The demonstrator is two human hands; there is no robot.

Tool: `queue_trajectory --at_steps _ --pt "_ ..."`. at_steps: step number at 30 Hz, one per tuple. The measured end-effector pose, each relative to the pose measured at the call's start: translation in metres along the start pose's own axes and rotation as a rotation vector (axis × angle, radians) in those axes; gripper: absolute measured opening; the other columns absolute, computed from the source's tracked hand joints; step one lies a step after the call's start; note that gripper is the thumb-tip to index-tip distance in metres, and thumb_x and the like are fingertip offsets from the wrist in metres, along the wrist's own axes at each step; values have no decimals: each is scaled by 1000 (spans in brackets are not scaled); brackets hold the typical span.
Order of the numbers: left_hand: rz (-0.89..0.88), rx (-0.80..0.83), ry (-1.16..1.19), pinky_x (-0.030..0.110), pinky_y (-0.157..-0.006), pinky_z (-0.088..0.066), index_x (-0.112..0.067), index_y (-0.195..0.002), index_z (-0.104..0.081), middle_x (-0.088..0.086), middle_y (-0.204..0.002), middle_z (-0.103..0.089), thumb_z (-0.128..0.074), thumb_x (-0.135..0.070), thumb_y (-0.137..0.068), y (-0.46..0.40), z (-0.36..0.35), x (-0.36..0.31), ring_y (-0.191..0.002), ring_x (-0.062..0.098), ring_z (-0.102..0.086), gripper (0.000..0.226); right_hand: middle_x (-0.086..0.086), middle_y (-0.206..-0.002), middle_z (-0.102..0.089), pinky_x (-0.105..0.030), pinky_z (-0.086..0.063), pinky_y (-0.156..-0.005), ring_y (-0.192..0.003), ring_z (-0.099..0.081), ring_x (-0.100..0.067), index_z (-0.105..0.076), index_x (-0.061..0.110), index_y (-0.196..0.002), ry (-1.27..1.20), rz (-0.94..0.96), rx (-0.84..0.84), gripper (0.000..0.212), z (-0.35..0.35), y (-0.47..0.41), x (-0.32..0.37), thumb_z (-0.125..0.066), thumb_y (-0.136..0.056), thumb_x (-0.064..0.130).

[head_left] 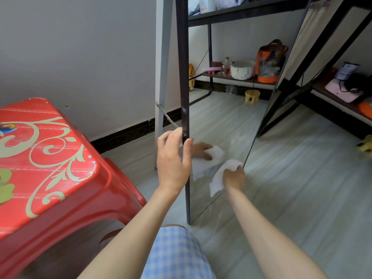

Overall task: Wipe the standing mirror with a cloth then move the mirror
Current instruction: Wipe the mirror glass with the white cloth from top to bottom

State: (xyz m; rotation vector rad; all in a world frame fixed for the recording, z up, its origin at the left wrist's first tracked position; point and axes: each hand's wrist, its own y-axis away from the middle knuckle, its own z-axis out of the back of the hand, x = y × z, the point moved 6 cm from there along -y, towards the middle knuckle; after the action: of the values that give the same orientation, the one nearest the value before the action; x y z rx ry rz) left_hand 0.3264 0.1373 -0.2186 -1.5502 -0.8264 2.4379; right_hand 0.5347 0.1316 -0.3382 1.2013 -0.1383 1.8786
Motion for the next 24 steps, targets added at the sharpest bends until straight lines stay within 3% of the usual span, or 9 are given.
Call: queue_trajectory --at_steps 5,9,12,14,16,19,21,24 --pt "-5 -23 -5 17 -79 -37 -6 -113 -60 -11 -99 -51 -38 -35 -93 1 0 -5 -103 12 -42 42 -13 -132 -52 -34 -44 -92 -116 -54 -28 -34 15 -133 -315 304 -175 45 40 13 63 -47 -90 8" --pt "1 -17 5 16 -79 -36 -8 -115 -59 -10 -102 -54 -37 -36 -93 2 -3 -6 -104 12 -42 42 -6 -127 -51 -24 -41 -83 -107 -53 -18 -29 22 -137 -349 566 -95 49 46 36 114 -47 -93 12" --pt "2 -11 0 17 -77 -36 -10 -115 -60 -12 -101 -53 -38 -37 -92 2 -4 -6 -104 11 -42 41 -7 -134 -49 -11 -33 -83 -113 -50 -18 -36 16 -137 -233 678 -121 42 35 42 120 -45 -95 16" --pt "0 -17 -14 20 -77 -37 -9 -114 -60 -13 -101 -54 -38 -36 -92 2 -4 -6 -105 11 -43 42 -11 -137 -46 -4 -26 -80 -118 -48 -21 -40 9 -135 -192 648 -137 38 26 34 107 -42 -97 15" --pt "2 -21 -16 17 -78 -35 -7 -114 -60 -12 -101 -54 -38 -36 -92 2 -4 -6 -105 11 -43 43 -14 -143 -40 -6 -27 -84 -126 -43 -25 -38 6 -137 -158 498 -98 40 14 19 80 -39 -97 10" --pt "-22 -21 -13 14 -78 -34 -6 -112 -61 -12 -99 -53 -38 -40 -93 1 -3 -5 -102 11 -43 45 -13 -148 -33 -27 -32 -103 -132 -38 -29 -31 8 -142 -27 222 101 47 -7 -5 30 -34 -95 3" --pt "-47 -28 -37 19 -80 -36 -4 -110 -61 -8 -96 -58 -39 -39 -93 0 -1 -4 -100 12 -44 44 -15 -146 -37 -35 -34 -105 -132 -39 -31 -34 6 -140 62 145 186 48 -10 -13 10 -32 -93 -1" --pt "-45 -50 -95 23 -82 -31 -4 -107 -62 0 -94 -63 -39 -32 -91 -1 -1 -3 -98 13 -44 39 -16 -141 -43 -34 -34 -103 -129 -42 -32 -44 5 -134 46 126 -5 45 13 -19 14 -35 -91 -2"
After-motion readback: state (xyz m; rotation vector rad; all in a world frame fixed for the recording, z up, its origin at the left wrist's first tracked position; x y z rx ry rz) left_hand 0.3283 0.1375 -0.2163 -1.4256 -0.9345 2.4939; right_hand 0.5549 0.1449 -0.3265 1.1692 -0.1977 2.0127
